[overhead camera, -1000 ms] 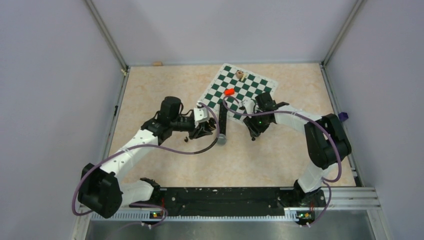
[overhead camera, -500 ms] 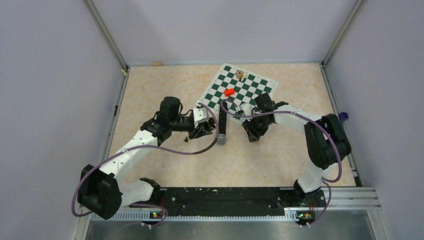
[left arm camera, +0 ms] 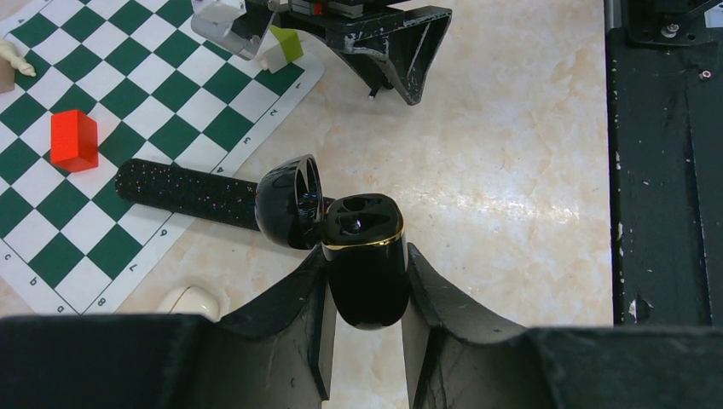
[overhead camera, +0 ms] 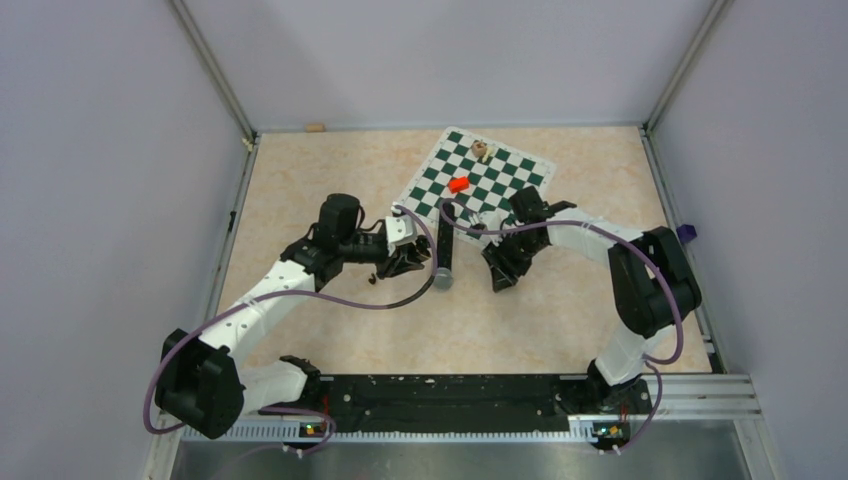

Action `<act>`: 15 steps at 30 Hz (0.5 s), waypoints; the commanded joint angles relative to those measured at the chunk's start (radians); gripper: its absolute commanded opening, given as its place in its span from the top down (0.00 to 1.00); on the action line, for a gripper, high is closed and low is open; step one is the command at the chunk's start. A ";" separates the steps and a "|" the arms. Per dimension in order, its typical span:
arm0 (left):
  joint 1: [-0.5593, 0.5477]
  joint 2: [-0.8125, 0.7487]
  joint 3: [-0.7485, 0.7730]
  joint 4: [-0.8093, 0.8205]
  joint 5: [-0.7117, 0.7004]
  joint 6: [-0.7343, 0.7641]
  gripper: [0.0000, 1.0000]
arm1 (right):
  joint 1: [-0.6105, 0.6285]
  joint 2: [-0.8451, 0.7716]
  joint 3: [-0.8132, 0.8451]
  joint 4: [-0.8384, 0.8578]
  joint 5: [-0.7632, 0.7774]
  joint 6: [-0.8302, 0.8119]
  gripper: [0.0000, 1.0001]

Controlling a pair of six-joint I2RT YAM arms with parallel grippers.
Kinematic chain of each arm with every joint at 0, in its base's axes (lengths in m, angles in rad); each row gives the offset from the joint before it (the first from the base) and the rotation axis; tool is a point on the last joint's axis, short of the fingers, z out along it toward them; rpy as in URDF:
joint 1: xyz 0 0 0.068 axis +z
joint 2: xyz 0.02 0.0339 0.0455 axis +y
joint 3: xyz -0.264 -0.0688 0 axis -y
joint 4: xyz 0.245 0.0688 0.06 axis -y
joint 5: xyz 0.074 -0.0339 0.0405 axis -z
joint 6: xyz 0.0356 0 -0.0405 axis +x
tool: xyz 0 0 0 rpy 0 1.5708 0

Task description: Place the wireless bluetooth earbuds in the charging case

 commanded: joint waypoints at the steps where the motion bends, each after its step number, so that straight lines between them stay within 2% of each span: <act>1: 0.006 -0.032 -0.003 0.044 0.024 -0.005 1.00 | 0.010 -0.037 0.048 -0.019 -0.043 -0.023 0.52; 8: 0.008 -0.035 -0.005 0.046 0.029 -0.006 1.00 | 0.010 -0.093 0.024 0.040 0.216 0.008 0.53; 15: 0.009 -0.030 -0.003 0.046 0.027 -0.005 1.00 | 0.017 -0.059 0.022 0.031 0.247 0.012 0.53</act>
